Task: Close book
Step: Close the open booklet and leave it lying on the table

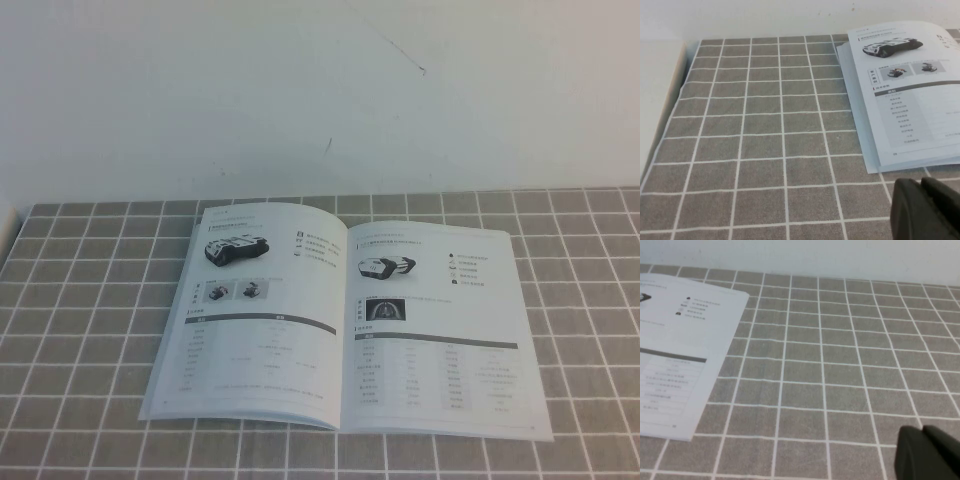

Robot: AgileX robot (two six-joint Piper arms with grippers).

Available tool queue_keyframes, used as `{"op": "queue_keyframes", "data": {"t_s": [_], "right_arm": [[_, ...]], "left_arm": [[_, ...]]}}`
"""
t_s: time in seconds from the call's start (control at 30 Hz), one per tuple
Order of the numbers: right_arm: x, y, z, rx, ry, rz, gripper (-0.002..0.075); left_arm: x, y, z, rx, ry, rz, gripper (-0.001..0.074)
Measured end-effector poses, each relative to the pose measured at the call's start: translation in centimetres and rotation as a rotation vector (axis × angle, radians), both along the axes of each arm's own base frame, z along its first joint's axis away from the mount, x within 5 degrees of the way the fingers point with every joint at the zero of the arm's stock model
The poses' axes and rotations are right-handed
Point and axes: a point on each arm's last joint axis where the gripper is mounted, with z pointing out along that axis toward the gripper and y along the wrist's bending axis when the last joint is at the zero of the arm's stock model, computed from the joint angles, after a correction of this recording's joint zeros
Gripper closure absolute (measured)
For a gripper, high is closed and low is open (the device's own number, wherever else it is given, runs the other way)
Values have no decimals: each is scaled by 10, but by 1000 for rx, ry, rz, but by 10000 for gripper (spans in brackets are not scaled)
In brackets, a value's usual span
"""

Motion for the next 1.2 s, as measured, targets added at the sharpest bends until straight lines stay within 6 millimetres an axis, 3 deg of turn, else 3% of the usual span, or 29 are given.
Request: {"op": "queue_keyframes", "data": {"t_s": [1.2], "right_arm": [[0, -3, 0, -2, 0, -58, 729]], "left_arm": [[0, 0, 0, 4, 0, 8, 738]]}}
